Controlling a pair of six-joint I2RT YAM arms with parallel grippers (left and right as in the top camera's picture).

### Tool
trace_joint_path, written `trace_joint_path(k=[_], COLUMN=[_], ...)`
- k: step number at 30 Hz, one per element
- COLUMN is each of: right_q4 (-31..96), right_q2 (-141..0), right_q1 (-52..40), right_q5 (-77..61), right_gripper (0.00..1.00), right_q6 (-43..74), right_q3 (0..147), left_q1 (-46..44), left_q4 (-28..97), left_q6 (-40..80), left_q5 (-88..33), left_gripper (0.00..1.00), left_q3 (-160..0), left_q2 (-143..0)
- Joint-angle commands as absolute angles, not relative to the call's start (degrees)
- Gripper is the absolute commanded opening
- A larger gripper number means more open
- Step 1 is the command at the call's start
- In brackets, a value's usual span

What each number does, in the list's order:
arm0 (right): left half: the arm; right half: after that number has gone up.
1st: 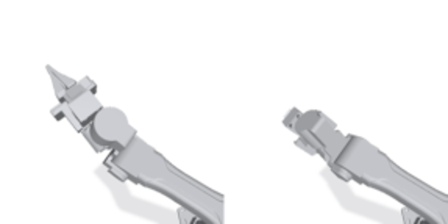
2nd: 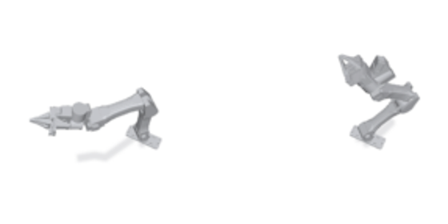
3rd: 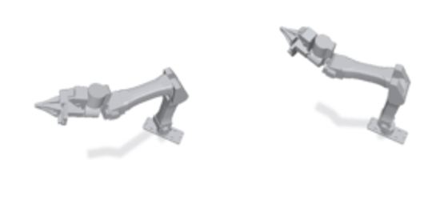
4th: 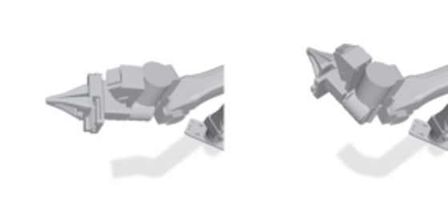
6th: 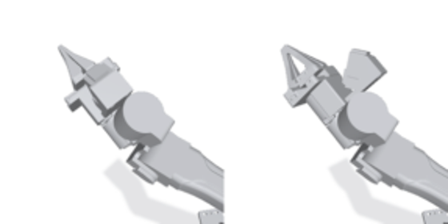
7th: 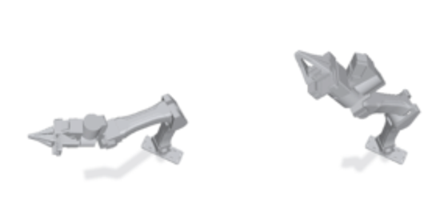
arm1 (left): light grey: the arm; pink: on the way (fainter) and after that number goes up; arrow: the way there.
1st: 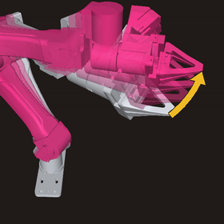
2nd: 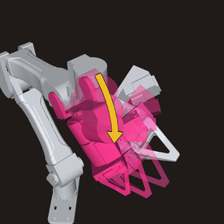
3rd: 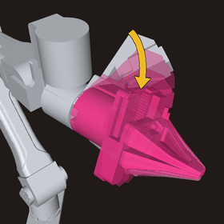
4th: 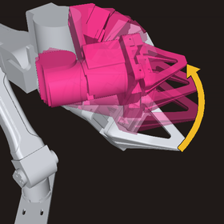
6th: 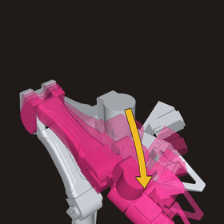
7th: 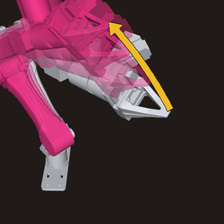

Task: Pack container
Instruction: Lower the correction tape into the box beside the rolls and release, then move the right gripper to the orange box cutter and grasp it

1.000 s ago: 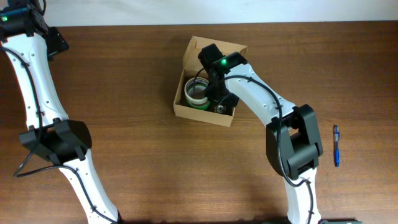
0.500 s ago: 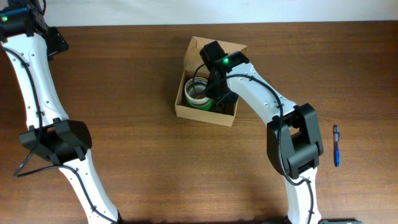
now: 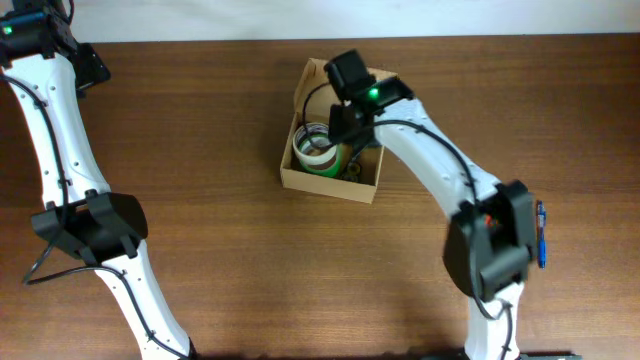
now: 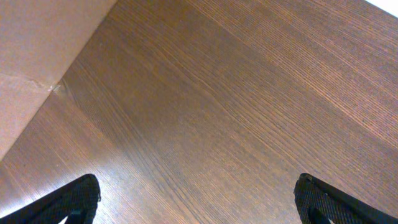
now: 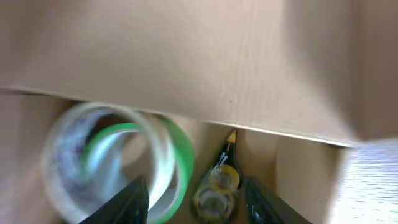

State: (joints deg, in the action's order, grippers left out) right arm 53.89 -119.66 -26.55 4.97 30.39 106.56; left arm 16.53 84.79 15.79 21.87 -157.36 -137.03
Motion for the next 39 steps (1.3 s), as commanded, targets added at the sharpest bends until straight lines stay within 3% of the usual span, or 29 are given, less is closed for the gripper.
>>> trace_joint_path(k=[1,14,23,31,39], right_q4=[54.0,68.2,72.0,71.6,66.8], right_q2=[-112.7,-100.4,-87.3,-80.7,-81.3], right_q1=[-26.2,-22.0,-6.0,11.6,17.7], right_q5=[6.4,18.9,18.6,11.1,2.3], right_gripper=[0.51,0.55,0.64,0.64,0.64], right_q6=[26.4,22.6,14.4,14.1,14.3], right_q3=[108.7,107.9,97.5,80.0,64.7], left_q1=[16.8,16.8,16.8,16.8,16.8], left_q4=[84.8,84.8,84.8,84.8,84.8], left_q6=[15.1,15.1,15.1,15.1,15.1], left_q5=[21.8,21.8,21.8,21.8,21.8], left_gripper=[1.00,1.00,1.00,1.00,1.00], left_q3=[-157.1,-157.1,-157.1,-157.1,-157.1], left_q2=[-135.1,-135.1,-135.1,-135.1,-135.1])
